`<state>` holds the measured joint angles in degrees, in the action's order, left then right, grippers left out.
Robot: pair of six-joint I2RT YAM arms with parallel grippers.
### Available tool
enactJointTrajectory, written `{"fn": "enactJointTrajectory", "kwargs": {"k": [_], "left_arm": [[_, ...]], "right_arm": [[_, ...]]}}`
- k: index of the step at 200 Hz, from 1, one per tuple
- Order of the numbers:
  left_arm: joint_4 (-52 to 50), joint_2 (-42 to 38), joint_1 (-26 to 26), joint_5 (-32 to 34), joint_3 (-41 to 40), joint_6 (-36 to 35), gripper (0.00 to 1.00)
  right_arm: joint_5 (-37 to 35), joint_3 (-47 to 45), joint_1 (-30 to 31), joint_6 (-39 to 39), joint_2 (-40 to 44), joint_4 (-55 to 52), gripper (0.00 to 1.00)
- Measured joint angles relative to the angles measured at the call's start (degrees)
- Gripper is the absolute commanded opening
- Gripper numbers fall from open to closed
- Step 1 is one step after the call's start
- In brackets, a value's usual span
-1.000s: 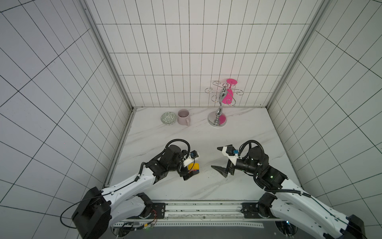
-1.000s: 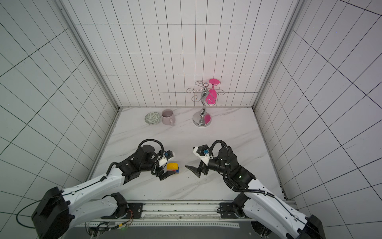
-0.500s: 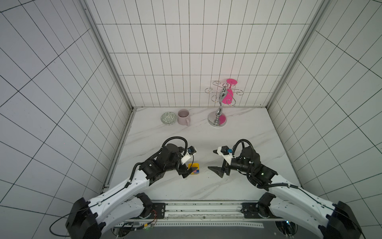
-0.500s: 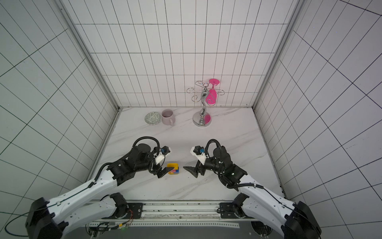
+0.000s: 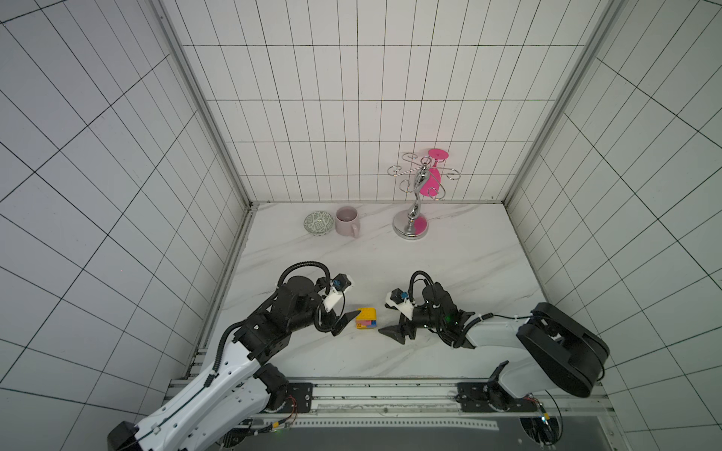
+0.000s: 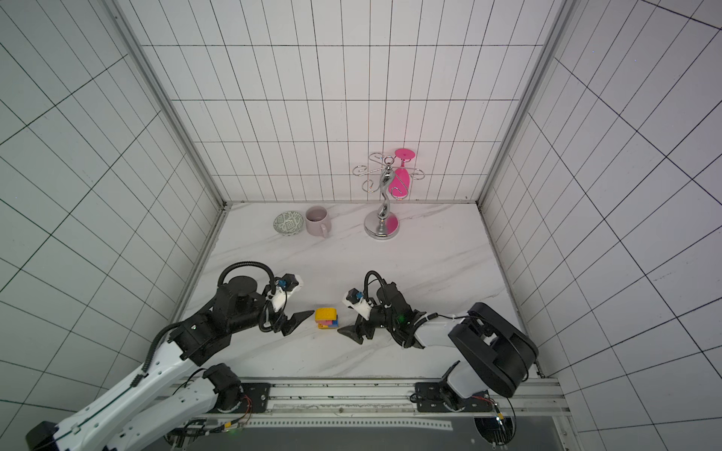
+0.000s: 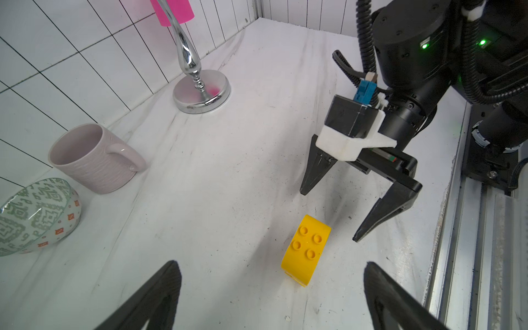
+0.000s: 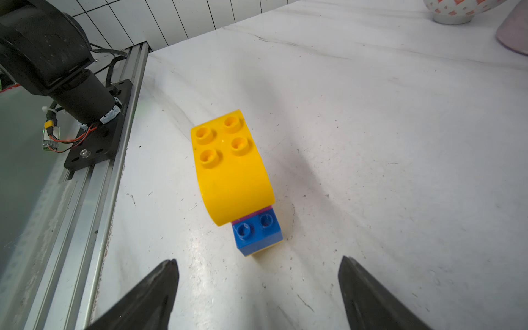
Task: Assemble the letter s with lego
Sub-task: Adjust the lego brick at the center of the board.
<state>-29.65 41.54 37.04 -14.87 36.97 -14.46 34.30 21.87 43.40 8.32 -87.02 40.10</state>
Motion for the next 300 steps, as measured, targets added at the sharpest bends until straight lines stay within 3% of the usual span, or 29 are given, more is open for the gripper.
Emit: {"fn": "enactJointTrajectory", "kwargs": {"k": [92, 115, 186, 257, 300], "left_arm": [[-1.6, -1.4, 0.0, -1.2, -2.3, 0.6, 0.85], [-2.1, -1.8, 0.0, -1.3, -2.7, 0.6, 0.85], [-2.8, -1.5, 0.0, -1.2, -2.8, 0.6, 0.85], [-3.1, 0.9, 0.0, -2.2, -3.6, -2.3, 0.85], [-2.8, 5.7, -0.1, -5.1, -3.7, -8.6, 0.89]], "right_arm": [[0.7, 4.7, 3.1, 2.1, -18.8, 14.8, 0.77], [0.3, 5.9, 3.1, 2.5, -20.6, 16.2, 0.64], [0.3, 5.9, 3.1, 3.7, -21.2, 17.4, 0.41], [-1.8, 3.7, 2.5, 5.6, -19.2, 17.4, 0.38], [-4.6, 0.1, 0.3, 8.5, -15.0, 15.4, 0.38]]}}
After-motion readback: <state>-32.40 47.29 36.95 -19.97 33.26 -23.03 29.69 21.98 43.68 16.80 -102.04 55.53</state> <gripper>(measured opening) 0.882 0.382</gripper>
